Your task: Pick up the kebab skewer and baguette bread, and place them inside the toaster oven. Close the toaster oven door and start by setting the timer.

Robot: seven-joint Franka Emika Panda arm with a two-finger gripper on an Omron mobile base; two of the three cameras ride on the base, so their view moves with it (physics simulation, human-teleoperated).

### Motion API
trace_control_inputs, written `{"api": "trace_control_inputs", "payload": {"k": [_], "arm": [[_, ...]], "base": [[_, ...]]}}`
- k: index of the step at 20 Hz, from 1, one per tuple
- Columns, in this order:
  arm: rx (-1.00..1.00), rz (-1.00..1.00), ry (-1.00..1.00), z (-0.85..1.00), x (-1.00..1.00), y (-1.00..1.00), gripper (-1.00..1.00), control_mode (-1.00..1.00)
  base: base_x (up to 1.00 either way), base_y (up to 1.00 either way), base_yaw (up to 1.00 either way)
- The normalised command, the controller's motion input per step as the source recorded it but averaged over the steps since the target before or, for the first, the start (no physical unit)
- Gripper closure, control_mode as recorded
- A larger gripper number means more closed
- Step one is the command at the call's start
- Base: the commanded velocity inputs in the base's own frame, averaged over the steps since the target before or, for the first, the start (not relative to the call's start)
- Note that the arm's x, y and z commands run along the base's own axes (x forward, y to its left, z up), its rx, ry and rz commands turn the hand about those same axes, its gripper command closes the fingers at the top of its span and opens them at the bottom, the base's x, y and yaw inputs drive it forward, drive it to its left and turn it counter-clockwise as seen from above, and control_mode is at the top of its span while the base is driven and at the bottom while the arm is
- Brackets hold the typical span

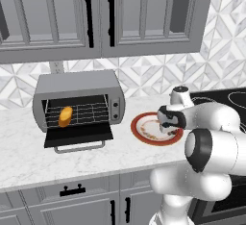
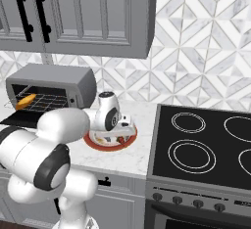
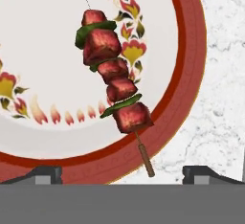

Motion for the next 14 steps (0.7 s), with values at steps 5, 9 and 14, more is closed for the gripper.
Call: {"api": "trace_control_inputs", "payload": {"k": [5, 9, 14], "arm": [[0.0, 0.0, 0.0, -0.15, 0.02, -0.19, -1.0, -1.0], [-0.01, 0.0, 0.0, -0.15, 0.01, -0.19, -1.0, -1.0], [0.0, 0.0, 0.0, -0.11, 0.11, -0.01, -1.0, -1.0]], "base": [[0.0, 0.0, 0.0], [0.0, 0.0, 0.0], [0.0, 0.0, 0.0]]}}
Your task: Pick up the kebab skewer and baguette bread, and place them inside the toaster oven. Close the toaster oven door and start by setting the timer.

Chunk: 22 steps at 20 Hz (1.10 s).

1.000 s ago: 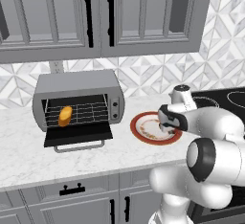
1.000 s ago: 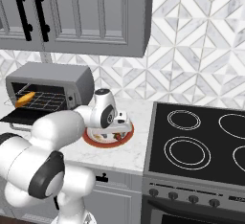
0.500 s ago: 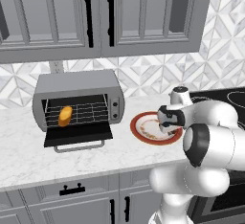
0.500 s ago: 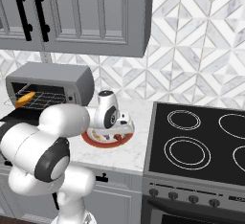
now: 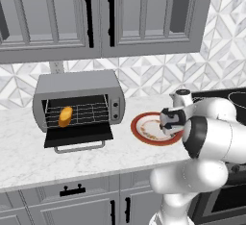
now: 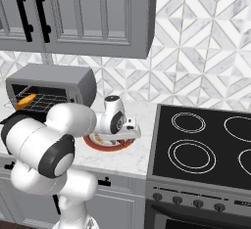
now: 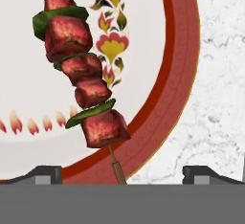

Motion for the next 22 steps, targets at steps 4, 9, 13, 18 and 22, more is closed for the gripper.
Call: {"api": "trace_control_inputs", "payload": {"k": [4, 9, 13, 18, 22], "arm": [[0.0, 0.0, 0.0, -0.05, 0.15, 0.0, -1.0, -1.0], [0.0, 0.0, 0.0, -0.08, 0.19, 0.0, -1.0, -1.0], [0.0, 0.0, 0.0, -0.15, 0.08, 0.0, -1.0, -1.0], [0.0, 0.0, 0.0, -0.13, 0.06, 0.0, -1.0, -1.0], [0.0, 0.0, 0.0, -0.08, 0.09, 0.0, -1.0, -1.0]], "base": [[0.0, 0.0, 0.0], [0.0, 0.0, 0.0], [0.0, 0.0, 0.0], [0.0, 0.0, 0.0], [0.0, 0.0, 0.0]]}}
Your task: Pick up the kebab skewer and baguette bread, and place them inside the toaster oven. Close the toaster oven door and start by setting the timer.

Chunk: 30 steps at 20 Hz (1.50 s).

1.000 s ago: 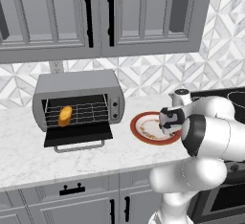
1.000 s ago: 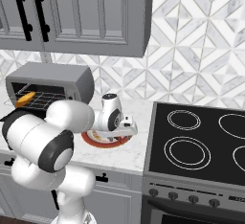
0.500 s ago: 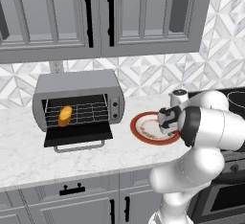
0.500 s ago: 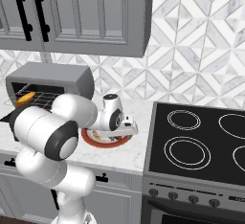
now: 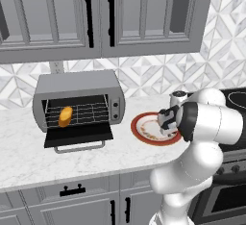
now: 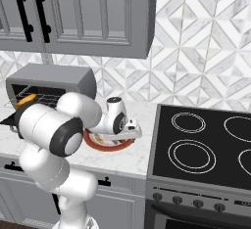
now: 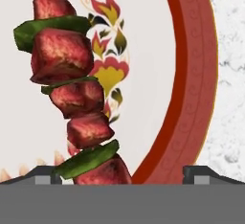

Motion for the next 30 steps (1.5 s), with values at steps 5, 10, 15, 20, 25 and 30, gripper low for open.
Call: {"api": "trace_control_inputs", "payload": {"k": [5, 10, 15, 20, 25, 30], "arm": [[0.0, 0.0, 0.0, -0.05, 0.15, 0.01, -1.0, -1.0], [0.0, 0.0, 0.0, -0.21, 0.16, 0.06, 1.0, -1.0], [0.0, 0.03, 0.0, -0.18, 0.02, -0.01, 1.0, -1.0], [0.0, 0.06, 0.0, -0.01, -0.01, -0.01, 1.0, -1.0], [0.0, 0.09, -0.01, 0.08, -0.06, 0.0, 1.0, -1.0], [0.0, 0.1, -0.05, 0.78, -0.19, 0.0, 1.0, -1.0]], "base": [[0.0, 0.0, 0.0], [0.0, 0.0, 0.0], [0.0, 0.0, 0.0], [0.0, 0.0, 0.0], [0.0, 0.0, 0.0], [0.0, 0.0, 0.0]]}}
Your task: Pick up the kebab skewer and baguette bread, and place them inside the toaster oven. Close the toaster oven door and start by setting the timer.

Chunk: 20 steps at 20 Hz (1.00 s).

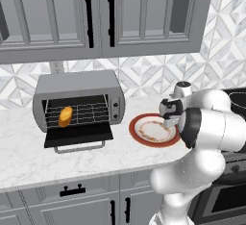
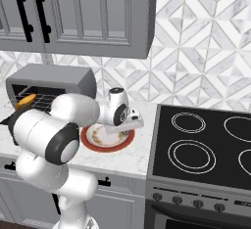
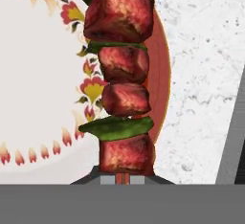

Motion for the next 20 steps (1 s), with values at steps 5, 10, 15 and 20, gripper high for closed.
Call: {"api": "trace_control_inputs", "payload": {"k": [5, 10, 15, 20], "arm": [[0.0, 0.06, -0.03, 0.8, -0.37, 0.05, 1.0, -1.0], [0.0, 0.0, 0.0, 0.5, -0.31, 0.72, 1.0, -1.0], [0.0, 0.0, -0.03, 0.31, -0.23, 0.99, 1.0, -1.0], [0.0, 0.0, 0.0, 0.35, 0.0, 1.0, 1.0, -1.0]], "base": [[0.0, 0.0, 0.0], [0.0, 0.0, 0.0], [0.0, 0.0, 0.0], [0.0, 0.0, 0.0]]}}
